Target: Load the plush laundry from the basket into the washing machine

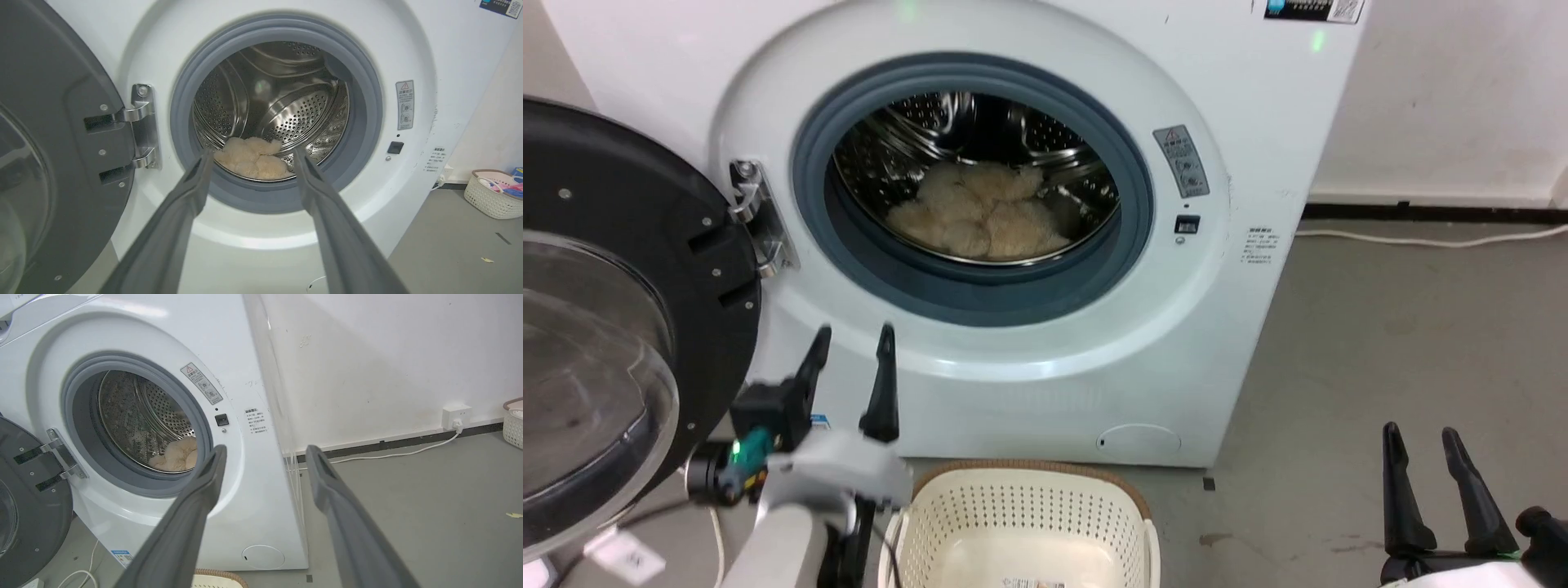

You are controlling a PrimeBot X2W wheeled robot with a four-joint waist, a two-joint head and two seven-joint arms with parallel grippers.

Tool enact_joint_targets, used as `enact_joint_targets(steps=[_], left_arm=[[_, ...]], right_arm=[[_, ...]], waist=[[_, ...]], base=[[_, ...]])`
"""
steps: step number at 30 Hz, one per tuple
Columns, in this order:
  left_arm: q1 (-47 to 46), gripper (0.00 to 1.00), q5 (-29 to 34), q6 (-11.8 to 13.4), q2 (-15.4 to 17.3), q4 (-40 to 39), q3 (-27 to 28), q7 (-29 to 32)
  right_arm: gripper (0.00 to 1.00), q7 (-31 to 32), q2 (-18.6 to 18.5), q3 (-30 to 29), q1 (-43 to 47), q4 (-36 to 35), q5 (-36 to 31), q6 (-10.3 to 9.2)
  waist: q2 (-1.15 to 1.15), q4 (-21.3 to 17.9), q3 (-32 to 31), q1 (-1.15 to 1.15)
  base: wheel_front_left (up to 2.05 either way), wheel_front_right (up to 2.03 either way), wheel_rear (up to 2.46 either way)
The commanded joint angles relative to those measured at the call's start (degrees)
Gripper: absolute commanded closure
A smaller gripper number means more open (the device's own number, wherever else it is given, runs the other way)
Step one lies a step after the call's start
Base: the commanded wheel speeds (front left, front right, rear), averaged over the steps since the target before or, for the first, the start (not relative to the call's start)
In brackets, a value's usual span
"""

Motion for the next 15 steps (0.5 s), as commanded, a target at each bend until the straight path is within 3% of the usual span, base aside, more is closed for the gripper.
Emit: enact_joint_targets(steps=[1, 15], left_arm=[[2.07, 0.00, -0.22, 0.32, 0.39, -1.18, 0.16, -0.25], [14.03, 0.00, 0.21, 1.77, 3.63, -9.79, -1.37, 2.73]], right_arm=[[0.00, -0.24, -0.03, -0.04, 1.13, 0.26, -0.55, -0.04], [0.00, 0.03, -0.03, 0.95, 2.52, 2.12, -5.80, -0.04]], waist=[[0.00, -0.18, -0.60, 0.01], [0.00, -0.94, -2.04, 0.01]], base=[[0.00, 0.00, 0.00], [0.00, 0.00, 0.00]])
